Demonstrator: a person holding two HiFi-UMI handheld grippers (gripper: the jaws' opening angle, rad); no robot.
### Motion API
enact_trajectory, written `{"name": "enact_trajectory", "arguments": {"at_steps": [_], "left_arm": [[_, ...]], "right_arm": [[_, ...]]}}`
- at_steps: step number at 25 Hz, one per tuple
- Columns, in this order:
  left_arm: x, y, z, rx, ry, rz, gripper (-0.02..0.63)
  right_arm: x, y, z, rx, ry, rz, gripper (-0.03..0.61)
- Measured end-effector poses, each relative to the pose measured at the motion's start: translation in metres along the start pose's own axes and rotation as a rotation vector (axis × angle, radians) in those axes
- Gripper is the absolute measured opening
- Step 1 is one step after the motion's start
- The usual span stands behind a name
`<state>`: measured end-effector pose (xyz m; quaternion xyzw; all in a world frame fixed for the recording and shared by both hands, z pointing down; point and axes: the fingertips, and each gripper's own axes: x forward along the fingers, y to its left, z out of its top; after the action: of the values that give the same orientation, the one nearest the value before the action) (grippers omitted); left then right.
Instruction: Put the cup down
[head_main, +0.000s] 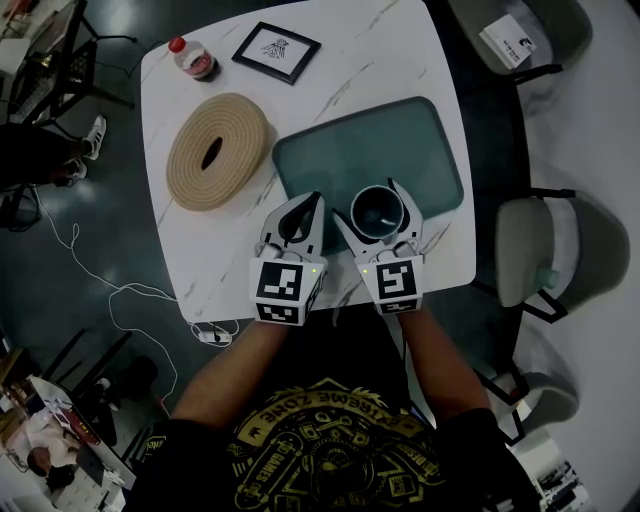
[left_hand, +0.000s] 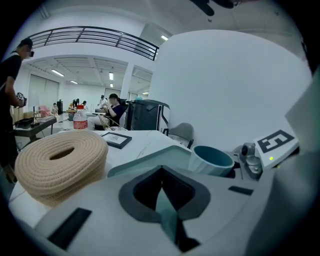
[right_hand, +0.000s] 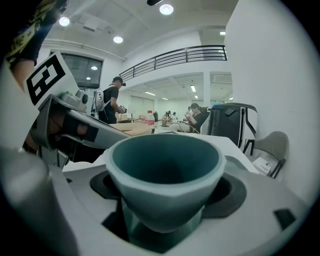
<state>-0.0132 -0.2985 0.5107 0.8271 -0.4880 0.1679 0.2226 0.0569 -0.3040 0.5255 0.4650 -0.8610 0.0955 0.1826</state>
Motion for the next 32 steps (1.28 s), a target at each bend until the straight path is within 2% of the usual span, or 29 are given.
{"name": "enact_trajectory", "arguments": {"at_steps": [5,21,28,32], "left_arm": [[-0.004,-0.003,0.009,-0.004,-0.026,0.008,0.009],[-0.03,-0.007,0.026,-0.058,-0.113,0.04,0.009],[-0.046,-0.006,0.04,-0.082,-0.165,-0.002,0.009],[-0.054,-0.011,0.052,-0.06,-0.186,-0.035,0.009]], "right_arm": [[-0.002,0.001,0.002,0.009,0.008,0.017,0.437],[-0.039,0.0,0.008,0.005,0.03,0.019,0.437],[-0.064,-0.003,0.038,0.052,-0.008,-0.039,0.437],[-0.077,-0.003,0.051,0.08,-0.023,-0.051,0.437]]}}
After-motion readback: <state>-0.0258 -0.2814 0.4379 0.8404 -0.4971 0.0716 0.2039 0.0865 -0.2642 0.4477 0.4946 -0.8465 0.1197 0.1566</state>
